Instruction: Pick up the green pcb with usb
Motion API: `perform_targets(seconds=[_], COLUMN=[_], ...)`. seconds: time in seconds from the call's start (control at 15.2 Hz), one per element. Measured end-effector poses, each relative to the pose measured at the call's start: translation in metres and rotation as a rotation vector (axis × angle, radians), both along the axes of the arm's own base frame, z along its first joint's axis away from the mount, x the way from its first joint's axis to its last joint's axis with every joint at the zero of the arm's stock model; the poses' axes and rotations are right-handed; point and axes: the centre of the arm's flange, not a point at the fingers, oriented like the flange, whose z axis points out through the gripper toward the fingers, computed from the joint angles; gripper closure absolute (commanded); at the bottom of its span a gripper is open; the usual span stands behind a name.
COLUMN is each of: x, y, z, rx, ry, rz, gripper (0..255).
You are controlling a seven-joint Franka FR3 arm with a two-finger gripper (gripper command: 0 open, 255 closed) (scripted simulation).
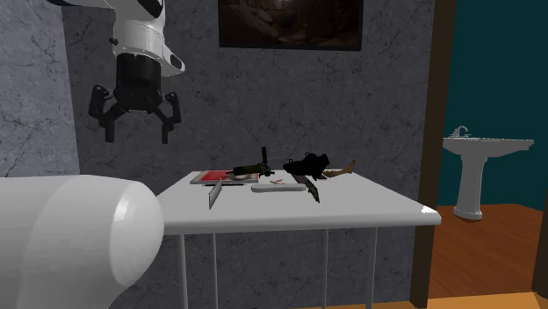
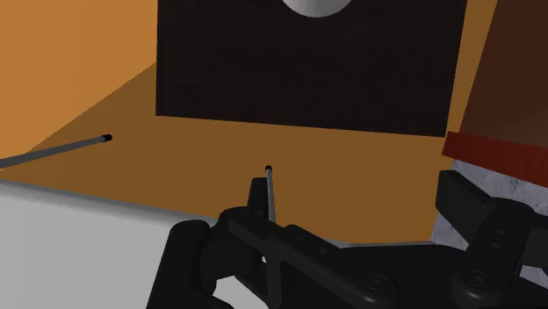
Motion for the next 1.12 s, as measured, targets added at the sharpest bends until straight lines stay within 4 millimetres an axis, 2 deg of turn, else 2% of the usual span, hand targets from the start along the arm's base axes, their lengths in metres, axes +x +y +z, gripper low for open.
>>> perform_targets(seconds=[0.2,1.12], x=[0.008,0.09], y=[-0.011,-0.156], z=[-0.006,-0.066], rx=[-0.002,-0.023], ry=[-0.006,-0.075], rz=[-0.007,-0.089], gripper=[0,0])
